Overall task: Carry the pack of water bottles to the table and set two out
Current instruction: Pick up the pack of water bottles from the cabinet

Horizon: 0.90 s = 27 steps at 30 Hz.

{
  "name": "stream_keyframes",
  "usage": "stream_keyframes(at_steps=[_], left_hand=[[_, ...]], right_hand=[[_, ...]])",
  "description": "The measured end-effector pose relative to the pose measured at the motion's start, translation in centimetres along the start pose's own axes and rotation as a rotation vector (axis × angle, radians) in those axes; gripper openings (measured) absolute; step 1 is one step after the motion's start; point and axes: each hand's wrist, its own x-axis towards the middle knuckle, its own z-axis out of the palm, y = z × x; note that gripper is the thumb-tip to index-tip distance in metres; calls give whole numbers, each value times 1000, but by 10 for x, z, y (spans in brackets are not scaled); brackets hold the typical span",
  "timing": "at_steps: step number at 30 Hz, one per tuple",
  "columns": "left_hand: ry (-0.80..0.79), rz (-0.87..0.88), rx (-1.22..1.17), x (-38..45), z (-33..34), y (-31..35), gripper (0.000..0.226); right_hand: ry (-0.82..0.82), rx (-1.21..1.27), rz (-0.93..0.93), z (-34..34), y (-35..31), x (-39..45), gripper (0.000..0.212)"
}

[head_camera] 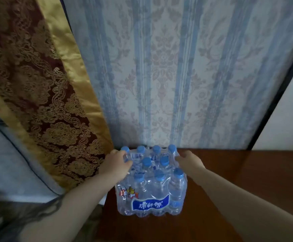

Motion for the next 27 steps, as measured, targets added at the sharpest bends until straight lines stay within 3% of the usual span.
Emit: stream_keyframes(at_steps=[6, 9, 12, 16, 18, 20, 23, 27], left_hand=[[4, -98, -309, 9, 29, -15, 57], [98, -137, -381, 7, 44, -21, 64], [106, -368, -501, 13, 55, -20, 75], [-91, -710, -810, 25, 52, -21, 99], [-219, -754, -975, 25, 44, -27, 90], [-294, -742, -990, 21, 41, -34, 87], [-312, -666, -996, 18, 46, -40, 88], [-331, -574, -1060, 8, 41, -42, 47]], right_hand=[[6, 280, 174, 26, 6, 22, 52], [1, 348, 234, 37, 6, 25, 61], [0, 429, 306, 42, 8, 33, 73], [-43, 530, 410, 40, 18, 46, 93], [-30, 572, 425, 41, 23, 49, 105], [-24, 645, 431, 44, 28, 49, 110], [-20, 686, 410, 47, 34, 49, 92], [8, 676, 421, 48, 40, 39, 83]])
